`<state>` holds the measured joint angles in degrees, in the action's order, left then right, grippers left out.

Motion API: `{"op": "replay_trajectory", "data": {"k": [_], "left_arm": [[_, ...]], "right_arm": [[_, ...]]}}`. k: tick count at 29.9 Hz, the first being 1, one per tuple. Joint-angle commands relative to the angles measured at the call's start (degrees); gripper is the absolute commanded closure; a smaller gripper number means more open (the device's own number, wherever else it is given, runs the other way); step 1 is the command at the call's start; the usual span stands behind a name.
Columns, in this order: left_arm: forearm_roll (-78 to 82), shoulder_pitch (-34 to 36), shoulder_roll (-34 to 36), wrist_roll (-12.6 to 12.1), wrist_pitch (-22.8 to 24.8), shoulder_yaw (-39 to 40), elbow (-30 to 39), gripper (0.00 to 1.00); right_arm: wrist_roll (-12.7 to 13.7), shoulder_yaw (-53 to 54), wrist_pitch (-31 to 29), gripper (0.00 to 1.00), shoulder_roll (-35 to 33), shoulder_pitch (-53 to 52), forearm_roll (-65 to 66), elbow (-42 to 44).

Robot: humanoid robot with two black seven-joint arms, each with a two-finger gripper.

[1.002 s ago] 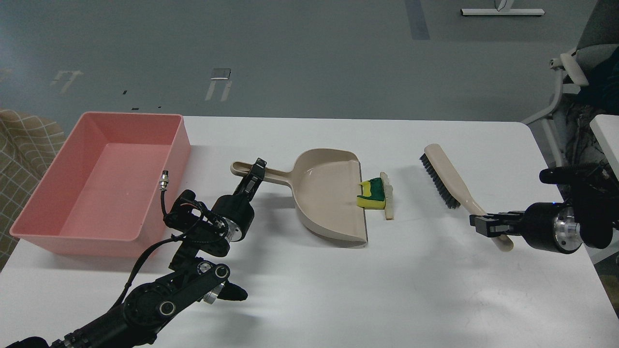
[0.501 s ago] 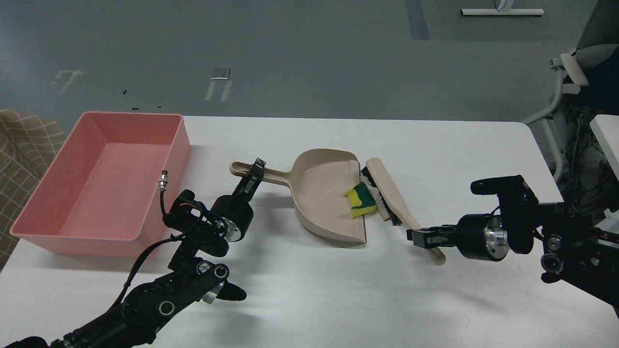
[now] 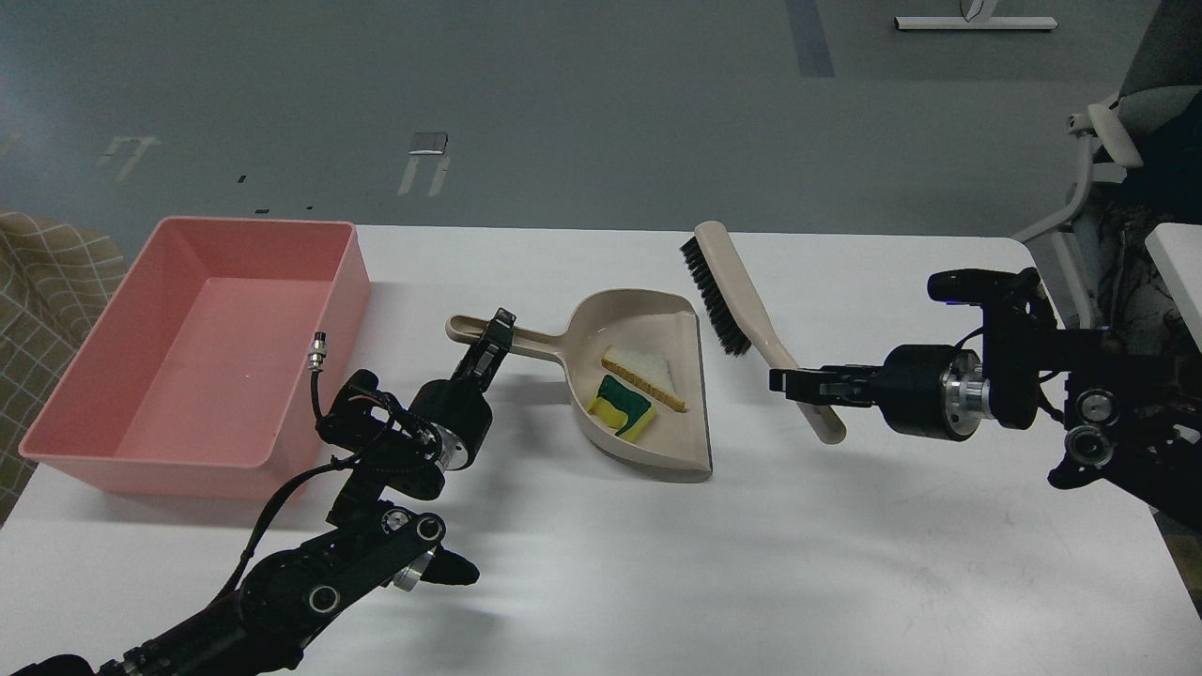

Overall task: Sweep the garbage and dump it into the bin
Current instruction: 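Sweep the sponge into the dustpan with the brush in the right gripper, then lift the dustpan with the left gripper over the pink bin, then tilt the dustpan with the left gripper to dump the sponge into the bin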

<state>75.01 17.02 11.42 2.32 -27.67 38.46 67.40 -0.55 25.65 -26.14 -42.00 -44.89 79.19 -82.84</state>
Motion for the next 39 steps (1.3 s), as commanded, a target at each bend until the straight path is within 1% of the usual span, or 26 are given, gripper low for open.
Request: {"op": "replay_trajectory", "data": {"k": [1, 2, 4, 6, 8, 12, 16, 18, 20, 22, 23, 26, 27, 29, 31, 32, 33, 35, 37, 38, 39], "left_arm": [[-3.81, 0.03, 0.09, 0.58, 0.16, 0.65, 0.10, 1.00], [-5.30, 0.11, 0.09, 0.67, 0.16, 0.65, 0.27, 1.00], [-10.14, 0.29, 0.09, 1.72, 0.16, 0.65, 0.54, 1.00], [-14.18, 0.55, 0.35, 2.69, 0.16, 0.83, 0.71, 1.00], [-15.24, 0.99, 0.97, 2.78, 0.16, 1.18, 1.50, 1.00], [-16.39, 1.43, 3.25, 2.78, 0.43, 3.46, 3.35, 1.00], [-17.09, 2.49, 7.47, 2.60, 0.87, 7.15, 7.65, 1.00], [-18.50, 2.58, 10.71, 2.16, 1.30, 9.52, 10.81, 1.00], [-21.47, 2.49, 15.36, 1.73, 2.70, 12.68, 14.76, 1.00], [-23.41, 2.40, 18.36, 1.28, 3.50, 14.36, 16.53, 1.00], [-25.69, 1.88, 21.42, 1.20, 4.46, 16.02, 17.93, 1.00], [-30.71, 0.56, 26.97, 1.28, 6.84, 19.80, 19.70, 1.00], [-32.81, -0.75, 29.60, 1.37, 8.23, 21.99, 19.79, 1.00], [-34.66, -2.69, 32.25, 1.72, 10.08, 24.72, 19.70, 1.00], [-37.21, -7.16, 36.37, 1.81, 13.68, 29.98, 19.35, 1.00], [-37.66, -8.49, 37.26, 1.81, 14.57, 31.40, 19.09, 1.00], [-38.18, -11.46, 38.75, 1.98, 16.32, 34.55, 18.30, 1.00], [-38.63, -14.28, 39.81, 1.99, 18.08, 37.81, 17.07, 1.00], [-38.54, -19.64, 40.61, 2.16, 21.94, 43.95, 13.74, 1.00], [-38.11, -20.79, 40.61, 2.16, 22.92, 45.29, 12.85, 1.00], [-37.49, -22.54, 40.87, 2.68, 24.75, 47.48, 10.93, 1.00]], "right_arm": [[-0.06, 0.81, -0.14, 1.00, -5.98, 0.42, -0.09, 0.13], [-0.24, 0.81, -0.14, 1.00, -7.12, 0.59, -0.18, 0.31], [-0.33, 0.72, 0.21, 1.00, -9.59, 1.30, -0.79, 0.48], [-0.50, 0.81, 0.65, 1.00, -12.22, 4.18, -2.54, 0.40], [-0.68, 0.81, 0.82, 1.00, -13.80, 5.86, -2.90, 0.13], [-0.85, 0.81, 2.40, 1.00, -14.43, 7.97, -2.99, 0.40], [-0.68, 0.46, 3.63, 1.00, -13.46, 9.21, -2.99, -0.13], [-0.50, 0.37, 3.72, 1.00, -12.58, 9.30, -2.90, -0.31], [-0.33, 0.63, 3.72, 1.00, -11.36, 10.08, -2.90, -0.39], [-0.24, 0.72, 3.72, 1.00, -10.65, 10.26, -2.90, -0.31], [-0.24, 0.72, 3.72, 1.00, -10.30, 10.26, -2.90, -0.39], [-0.24, 0.72, 3.72, 1.00, -10.21, 10.26, -2.90, -0.40], [-0.15, 0.72, 3.72, 1.00, -10.21, 10.35, -2.90, -0.40], [-0.24, 0.72, 3.72, 1.00, -10.21, 10.44, -2.90, -0.48], [-0.24, 0.72, 3.72, 1.00, -10.12, 10.53, -2.90, -0.48], [-0.24, 0.63, 3.72, 1.00, -10.12, 10.53, -2.90, -0.57], [-0.15, 0.55, 3.72, 1.00, -10.03, 10.61, -2.90, -1.09], [-0.15, 0.63, 3.81, 1.00, -9.94, 10.79, -2.90, -1.80], [-0.06, 0.72, 3.81, 1.00, -9.86, 11.23, -2.90, -2.59], [-0.06, 0.72, 3.81, 1.00, -9.77, 11.23, -2.90, -2.59], [-0.06, 0.72, 3.81, 1.00, -9.68, 11.23, -2.90, -2.59]]}}
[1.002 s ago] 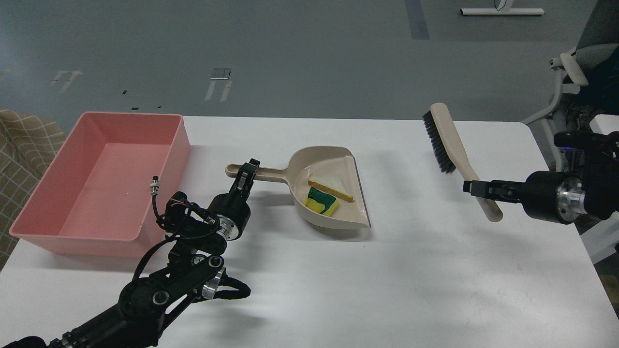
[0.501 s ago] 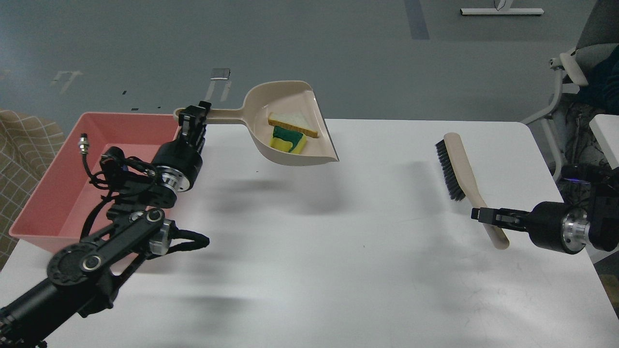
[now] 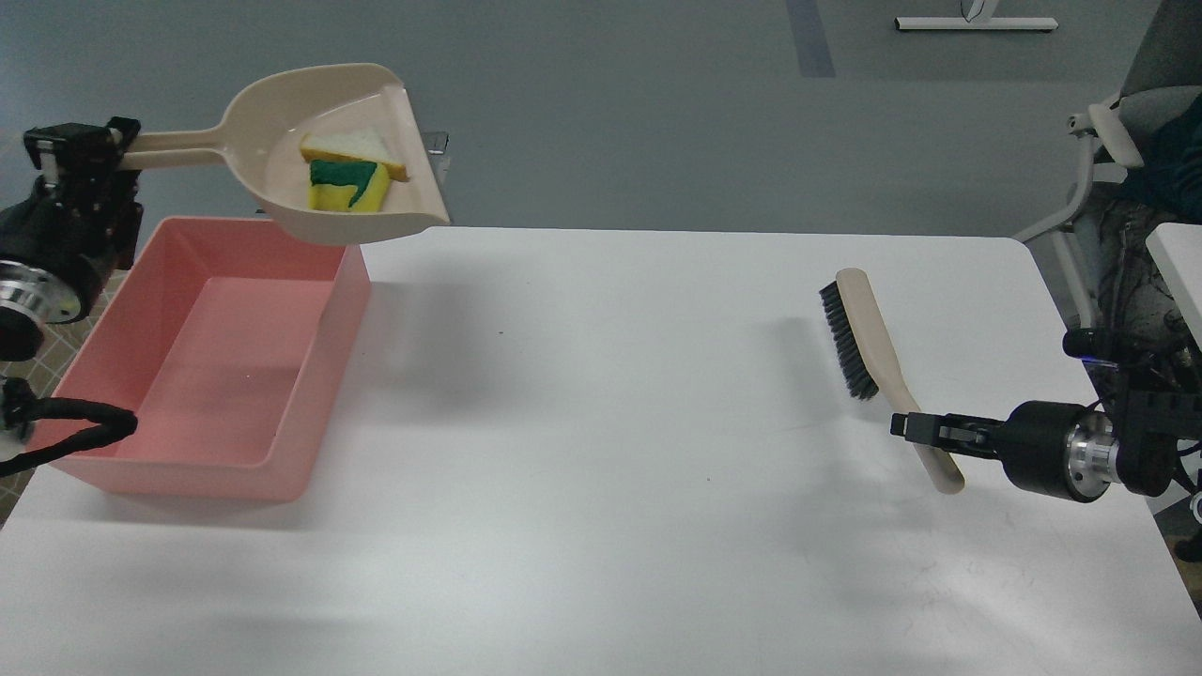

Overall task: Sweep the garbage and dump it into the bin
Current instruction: 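Tilt the dustpan with the left gripper to dump the sponge into the bin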

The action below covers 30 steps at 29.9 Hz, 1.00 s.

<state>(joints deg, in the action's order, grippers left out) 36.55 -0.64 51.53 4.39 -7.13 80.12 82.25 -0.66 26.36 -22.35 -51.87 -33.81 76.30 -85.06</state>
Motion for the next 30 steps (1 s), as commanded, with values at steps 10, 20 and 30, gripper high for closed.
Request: {"op": "replay_trajectory", "data": {"k": [10, 20, 30], "left_arm": [[18.62, -9.65, 8.76, 15.91, 6.17, 7.24, -10.44, 1.00], [42.95, -9.65, 14.91, 23.61, 1.44, 7.33, -10.71, 1.00], [58.80, -9.74, 16.84, 23.61, -9.29, 6.80, -14.04, 1.00]], "right_arm": [[0.04, 0.01, 0.02, 1.00, 1.59, 1.03, 0.08, -0.63], [0.04, 0.01, 0.02, 1.00, 1.51, 1.03, -0.01, -1.33], [-0.04, 0.01, -0.06, 1.00, 1.33, 1.47, 0.08, -1.69]]}}
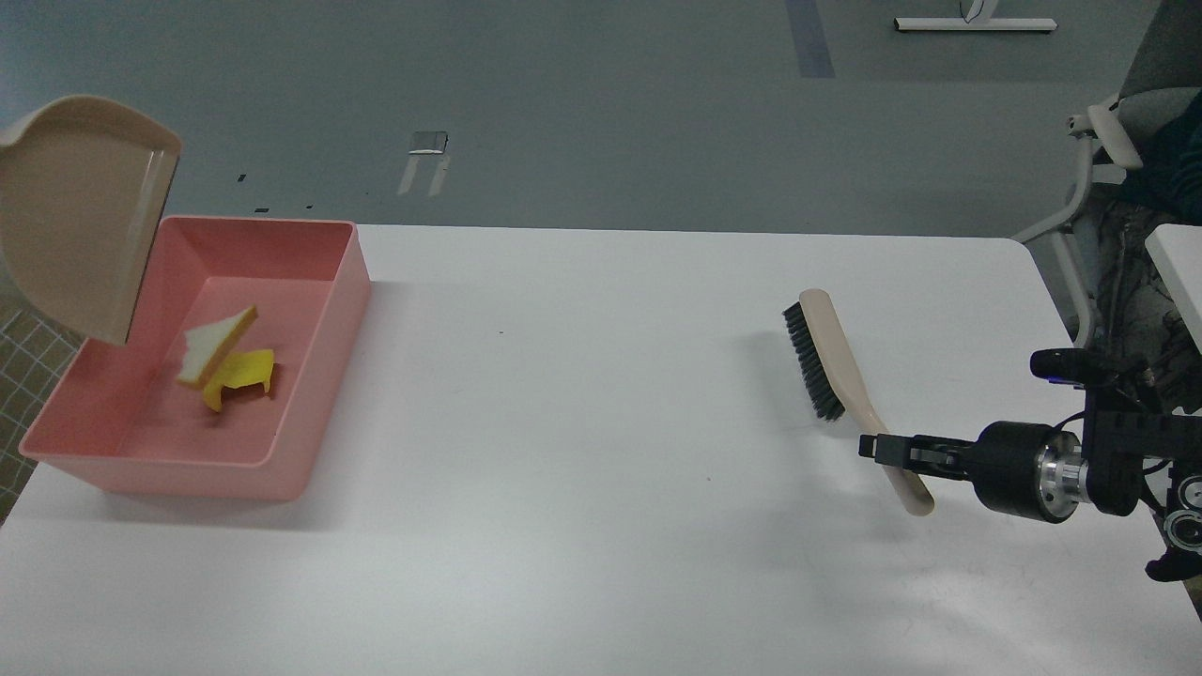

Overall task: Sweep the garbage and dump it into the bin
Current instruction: 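Tilt the dustpan with the left gripper to dump the sponge into the bin, then bring the dustpan back and lower it onto the table with the left gripper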

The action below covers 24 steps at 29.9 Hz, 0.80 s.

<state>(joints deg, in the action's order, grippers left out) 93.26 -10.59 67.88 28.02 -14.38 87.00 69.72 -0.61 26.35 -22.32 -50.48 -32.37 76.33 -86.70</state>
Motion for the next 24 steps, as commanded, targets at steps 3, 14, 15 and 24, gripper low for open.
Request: {"op": "replay_trajectory", "data": {"k": [3, 14, 15, 24], "left_arm": [[1.05, 1.62, 1.20, -0.02, -3.29, 0.19, -2.13, 1.00], [-14.41, 15.94, 1.11, -5.24, 9.00, -0.16, 6.82, 1.00], [-16.08, 18.56, 0.42, -7.52, 12.06, -0.25, 8.74, 1.00], [-22.60, 31.67, -26.79, -27.38, 24.93, -7.16, 16.15, 1.00]], "right_arm": [[-0.09, 0.02, -0.09, 1.00, -0.05, 0.02, -0.04, -0.05], [-0.09, 0.02, -0.44, 1.00, -0.32, 0.29, 0.05, -0.05], [-0.09, -0.07, -0.44, 1.00, -0.49, 0.29, 0.05, -0.05], [-0.09, 0.02, -0.35, 1.00, -1.11, 1.87, 0.22, -0.66]]}}
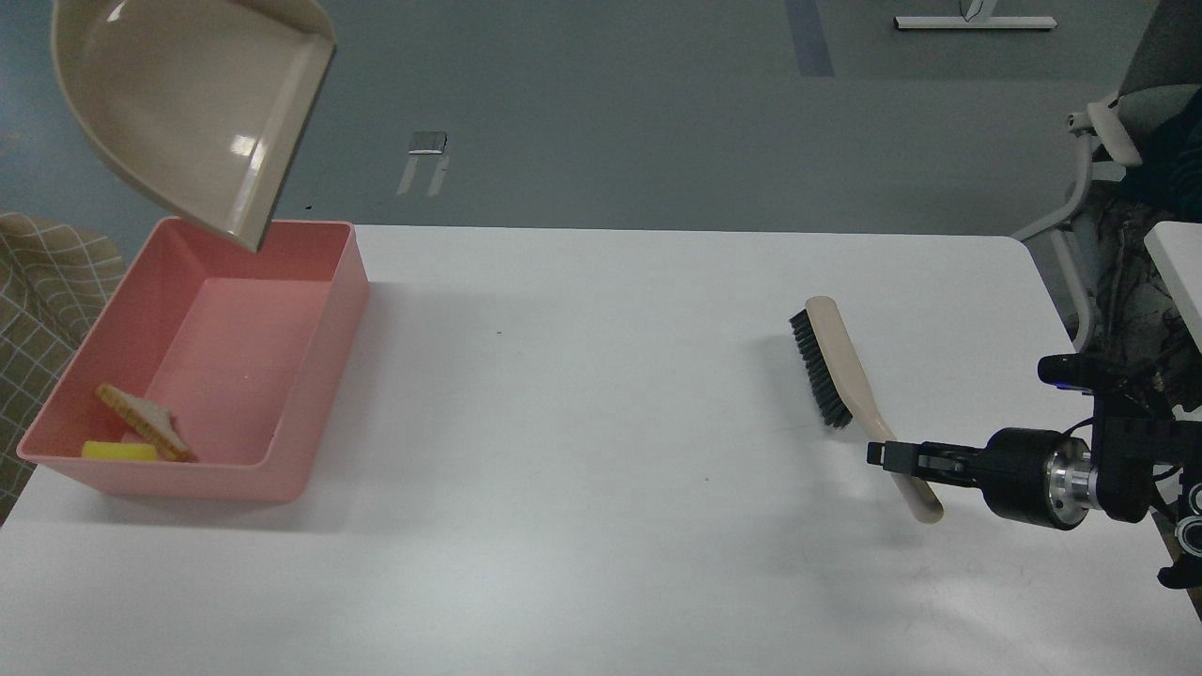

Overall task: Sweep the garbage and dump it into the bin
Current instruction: 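Bring the dustpan back and lower it onto the table with the left gripper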

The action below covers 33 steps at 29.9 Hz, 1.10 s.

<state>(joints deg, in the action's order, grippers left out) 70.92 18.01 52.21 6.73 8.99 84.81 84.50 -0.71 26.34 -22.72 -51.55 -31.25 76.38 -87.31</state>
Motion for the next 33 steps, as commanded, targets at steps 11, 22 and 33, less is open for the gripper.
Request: {"op": "replay_trajectory", "data": {"k": [11, 22, 33], "left_arm": [[-0.17, 6.68, -34.35, -11.65, -7.30, -20.37, -5.47, 1.00], [0.27, 8.27, -40.96, -2.43, -28.66, -34.88, -19.89, 1.00], [0.80, 7.30, -41.05, 3.47, -36.99, -41.56, -24.29, 1.00]], "right_arm": [[-0.08, 0.03, 0.14, 1.00, -1.18, 1.54, 0.00, -0.75], [-0.08, 0.03, 0.22, 1.00, -1.18, 2.16, 0.09, -0.75], [-0.08, 0.03, 0.13, 1.00, -1.00, 2.16, 0.09, -0.75]]}}
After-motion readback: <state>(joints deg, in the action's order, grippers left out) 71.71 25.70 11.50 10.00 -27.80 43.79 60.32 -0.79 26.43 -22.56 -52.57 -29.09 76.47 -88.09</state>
